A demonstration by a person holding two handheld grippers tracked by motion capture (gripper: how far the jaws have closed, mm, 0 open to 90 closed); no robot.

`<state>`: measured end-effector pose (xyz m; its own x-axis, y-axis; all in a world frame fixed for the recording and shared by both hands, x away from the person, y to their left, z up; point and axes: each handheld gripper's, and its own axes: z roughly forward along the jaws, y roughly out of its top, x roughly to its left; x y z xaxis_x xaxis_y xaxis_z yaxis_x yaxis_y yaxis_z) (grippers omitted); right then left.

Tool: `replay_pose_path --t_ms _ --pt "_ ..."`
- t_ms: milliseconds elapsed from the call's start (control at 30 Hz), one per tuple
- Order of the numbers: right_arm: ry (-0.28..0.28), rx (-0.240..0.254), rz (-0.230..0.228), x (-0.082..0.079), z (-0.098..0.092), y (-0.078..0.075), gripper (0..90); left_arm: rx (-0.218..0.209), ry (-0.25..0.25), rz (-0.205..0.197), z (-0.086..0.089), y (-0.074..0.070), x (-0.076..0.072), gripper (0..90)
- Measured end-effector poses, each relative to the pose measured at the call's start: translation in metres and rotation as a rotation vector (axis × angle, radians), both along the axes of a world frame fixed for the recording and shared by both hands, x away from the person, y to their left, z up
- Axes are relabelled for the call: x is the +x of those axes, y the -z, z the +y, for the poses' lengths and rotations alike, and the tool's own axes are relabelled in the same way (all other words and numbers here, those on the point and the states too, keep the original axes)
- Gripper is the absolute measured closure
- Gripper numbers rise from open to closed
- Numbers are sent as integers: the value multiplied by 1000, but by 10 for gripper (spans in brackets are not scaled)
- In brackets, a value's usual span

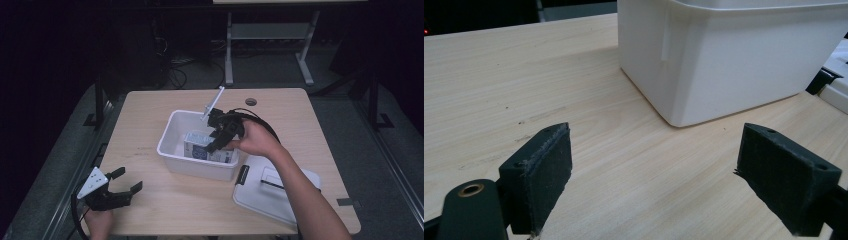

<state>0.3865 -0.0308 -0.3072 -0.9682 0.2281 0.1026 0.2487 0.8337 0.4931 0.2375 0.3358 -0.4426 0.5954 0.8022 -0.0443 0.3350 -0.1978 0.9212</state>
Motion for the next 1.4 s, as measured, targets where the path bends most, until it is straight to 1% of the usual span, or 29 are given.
replay_pose_path --t_ms 100,167,267,400,467,667,767,967,1067,1167,1267,1333,1400 --pt "1 -5 3 0 0 4 546 1 0 3 0 0 0 137" --pt "5 -18 1 0 1 6 545 1 0 2 0 0 0 137" --pt "1 -16 4 0 2 10 545 2 0 3 0 0 0 136" --pt "5 -30 9 0 3 15 544 2 -2 2 0 0 0 137" --pt "-3 -39 9 1 4 18 544 0 -2 2 0 0 0 136" --pt "8 -46 20 3 4 24 544 1 -1 1 0 0 0 137" --pt "9 -61 22 3 5 27 544 3 1 2 0 0 1 136" --pt "1 -64 28 3 8 34 542 2 -1 2 1 0 1 137" --pt "-1 -80 34 4 10 40 540 3 -2 2 1 0 0 137" --pt "-3 -86 36 4 10 43 538 -1 -1 2 1 0 0 136" --pt "-1 -88 39 4 10 44 539 1 -2 2 1 0 0 137" --pt "-6 -72 43 4 10 43 566 1 -2 1 1 0 0 137" --pt "-7 -62 40 4 9 41 570 0 -2 2 1 0 0 137"
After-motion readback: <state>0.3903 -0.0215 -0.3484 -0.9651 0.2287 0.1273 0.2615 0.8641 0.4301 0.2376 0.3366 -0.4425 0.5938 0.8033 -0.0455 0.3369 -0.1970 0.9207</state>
